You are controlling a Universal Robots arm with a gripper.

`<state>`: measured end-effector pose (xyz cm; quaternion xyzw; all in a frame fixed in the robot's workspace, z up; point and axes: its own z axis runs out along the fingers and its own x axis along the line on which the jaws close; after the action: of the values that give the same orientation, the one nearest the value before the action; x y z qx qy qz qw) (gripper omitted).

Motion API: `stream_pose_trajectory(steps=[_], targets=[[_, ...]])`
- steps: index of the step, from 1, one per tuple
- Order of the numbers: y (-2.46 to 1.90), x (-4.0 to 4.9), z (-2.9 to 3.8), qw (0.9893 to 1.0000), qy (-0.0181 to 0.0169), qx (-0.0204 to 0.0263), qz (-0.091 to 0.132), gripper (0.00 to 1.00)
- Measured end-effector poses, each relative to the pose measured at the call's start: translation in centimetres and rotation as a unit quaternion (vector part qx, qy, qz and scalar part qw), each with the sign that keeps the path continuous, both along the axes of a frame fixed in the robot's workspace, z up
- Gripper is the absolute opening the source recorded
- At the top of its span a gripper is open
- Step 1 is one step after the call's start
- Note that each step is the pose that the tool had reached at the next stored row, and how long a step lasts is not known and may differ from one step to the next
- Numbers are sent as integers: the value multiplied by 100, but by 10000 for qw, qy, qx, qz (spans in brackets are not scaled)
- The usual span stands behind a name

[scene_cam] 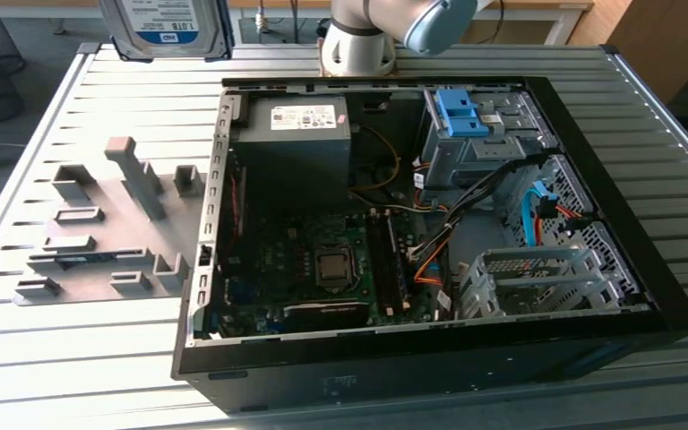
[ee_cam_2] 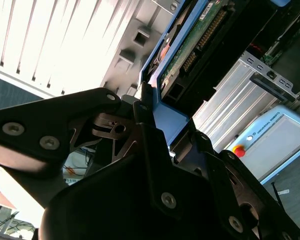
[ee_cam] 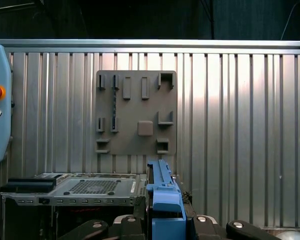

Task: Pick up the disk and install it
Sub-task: 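Pick up the disk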

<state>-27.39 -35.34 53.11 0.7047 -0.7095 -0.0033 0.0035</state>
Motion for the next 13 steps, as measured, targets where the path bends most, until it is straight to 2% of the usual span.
stream_pose_trajectory(steps=[13], targets=[[0,69,0,10000,0,0,-1,37]])
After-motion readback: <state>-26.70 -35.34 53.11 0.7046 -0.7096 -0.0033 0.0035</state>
